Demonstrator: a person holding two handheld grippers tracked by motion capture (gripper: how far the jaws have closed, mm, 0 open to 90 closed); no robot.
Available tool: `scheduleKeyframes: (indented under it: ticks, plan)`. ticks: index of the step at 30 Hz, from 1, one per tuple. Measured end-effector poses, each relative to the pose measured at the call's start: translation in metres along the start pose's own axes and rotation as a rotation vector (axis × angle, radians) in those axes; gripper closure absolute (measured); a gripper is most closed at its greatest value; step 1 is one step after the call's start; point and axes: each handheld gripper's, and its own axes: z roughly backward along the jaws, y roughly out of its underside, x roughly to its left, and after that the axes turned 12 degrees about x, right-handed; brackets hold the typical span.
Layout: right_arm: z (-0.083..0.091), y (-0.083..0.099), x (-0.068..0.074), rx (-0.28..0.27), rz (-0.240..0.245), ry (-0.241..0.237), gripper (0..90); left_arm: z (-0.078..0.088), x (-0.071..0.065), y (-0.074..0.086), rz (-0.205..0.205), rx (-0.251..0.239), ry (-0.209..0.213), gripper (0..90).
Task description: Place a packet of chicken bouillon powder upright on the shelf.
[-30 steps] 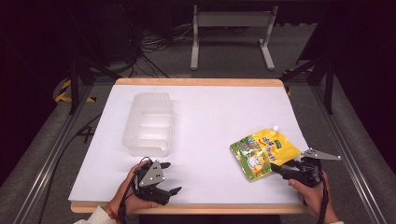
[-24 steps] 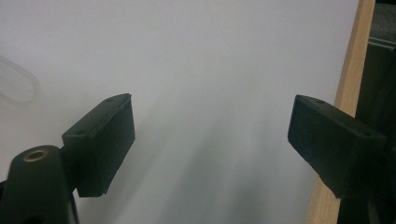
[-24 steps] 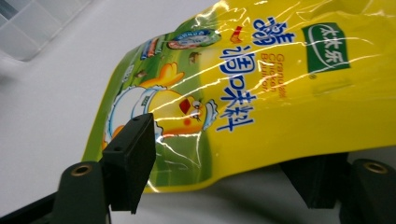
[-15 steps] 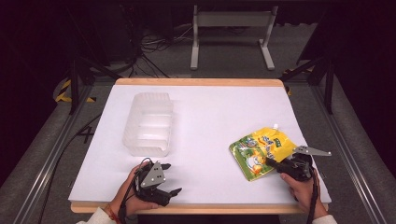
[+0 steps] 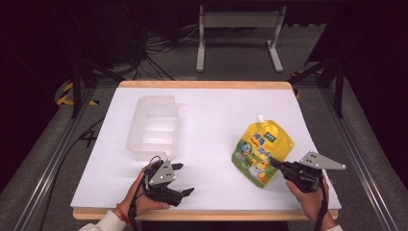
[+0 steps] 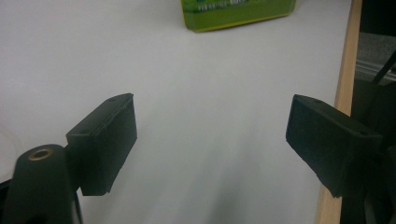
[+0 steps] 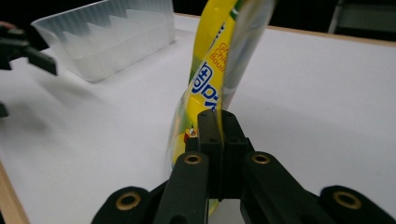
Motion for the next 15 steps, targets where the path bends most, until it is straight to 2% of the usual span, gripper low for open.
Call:
scheduleKeyframes:
  ticks: [2,5,7,11,15]
  plan:
    - [0.0,-0.006,0.01,-0.008,0.048,0.003,89.9,-0.004,0.0,-0.004,-0.002,-0.001,0.009,17.9]
    - [0.001,-0.01,0.017,-0.018,0.068,-0.011,89.9,-0.011,-0.001,-0.011,-0.013,0.008,0.017,18.8]
    - [0.001,-0.014,0.027,-0.022,0.105,-0.021,90.0,-0.016,-0.002,-0.017,-0.023,0.011,0.02,19.2]
    - [0.0,-0.018,0.036,-0.027,0.134,-0.038,90.0,-0.026,0.0,-0.032,-0.031,0.011,0.016,20.4]
    - [0.001,-0.022,0.046,-0.046,0.16,-0.054,90.0,-0.037,0.003,-0.052,-0.028,-0.02,0.018,24.1]
